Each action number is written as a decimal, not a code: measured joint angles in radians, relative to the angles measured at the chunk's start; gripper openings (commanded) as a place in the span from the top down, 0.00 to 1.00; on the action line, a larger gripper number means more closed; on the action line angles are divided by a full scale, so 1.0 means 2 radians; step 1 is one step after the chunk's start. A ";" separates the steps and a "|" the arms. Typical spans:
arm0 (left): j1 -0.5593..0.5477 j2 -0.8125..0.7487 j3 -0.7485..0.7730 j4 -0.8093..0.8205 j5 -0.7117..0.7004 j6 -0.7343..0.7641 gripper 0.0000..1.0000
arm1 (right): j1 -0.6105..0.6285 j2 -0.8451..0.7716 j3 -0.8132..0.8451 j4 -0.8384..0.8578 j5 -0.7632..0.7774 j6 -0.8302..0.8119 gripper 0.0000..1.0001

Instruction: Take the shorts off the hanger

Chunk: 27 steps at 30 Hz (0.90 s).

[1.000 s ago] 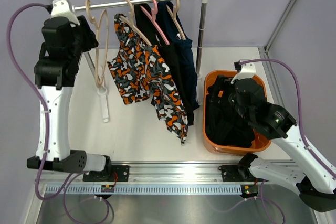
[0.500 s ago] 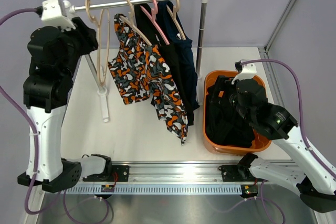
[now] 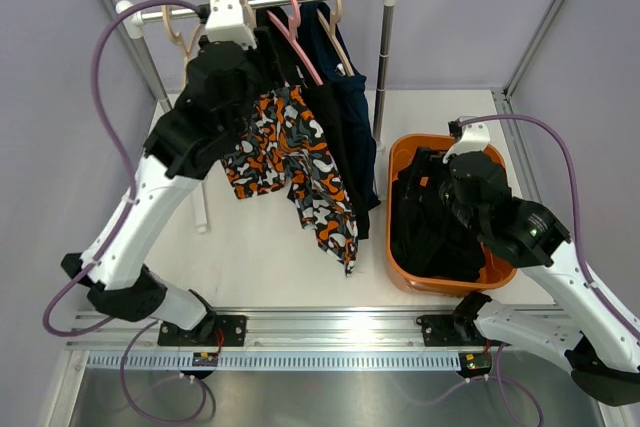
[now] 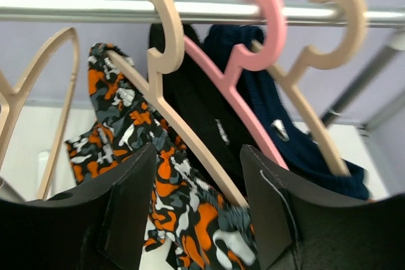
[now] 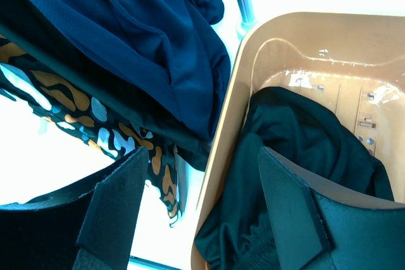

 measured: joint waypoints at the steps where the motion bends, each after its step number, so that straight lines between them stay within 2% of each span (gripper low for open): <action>1: -0.001 0.015 0.001 0.005 -0.021 -0.001 0.39 | 0.000 -0.001 0.002 -0.005 0.000 0.001 0.22; 7: -0.002 0.086 0.033 0.023 -0.107 0.011 0.35 | 0.000 -0.019 0.011 -0.029 0.002 0.005 0.22; 12: 0.006 0.115 0.056 0.033 -0.146 0.026 0.35 | 0.000 -0.027 0.017 -0.044 0.002 0.006 0.22; 20: 0.059 0.138 0.088 0.013 -0.133 0.008 0.35 | 0.000 -0.028 0.017 -0.048 0.001 0.009 0.22; 27: 0.070 0.163 0.100 -0.003 -0.097 -0.005 0.35 | 0.000 -0.028 0.017 -0.051 0.001 0.009 0.22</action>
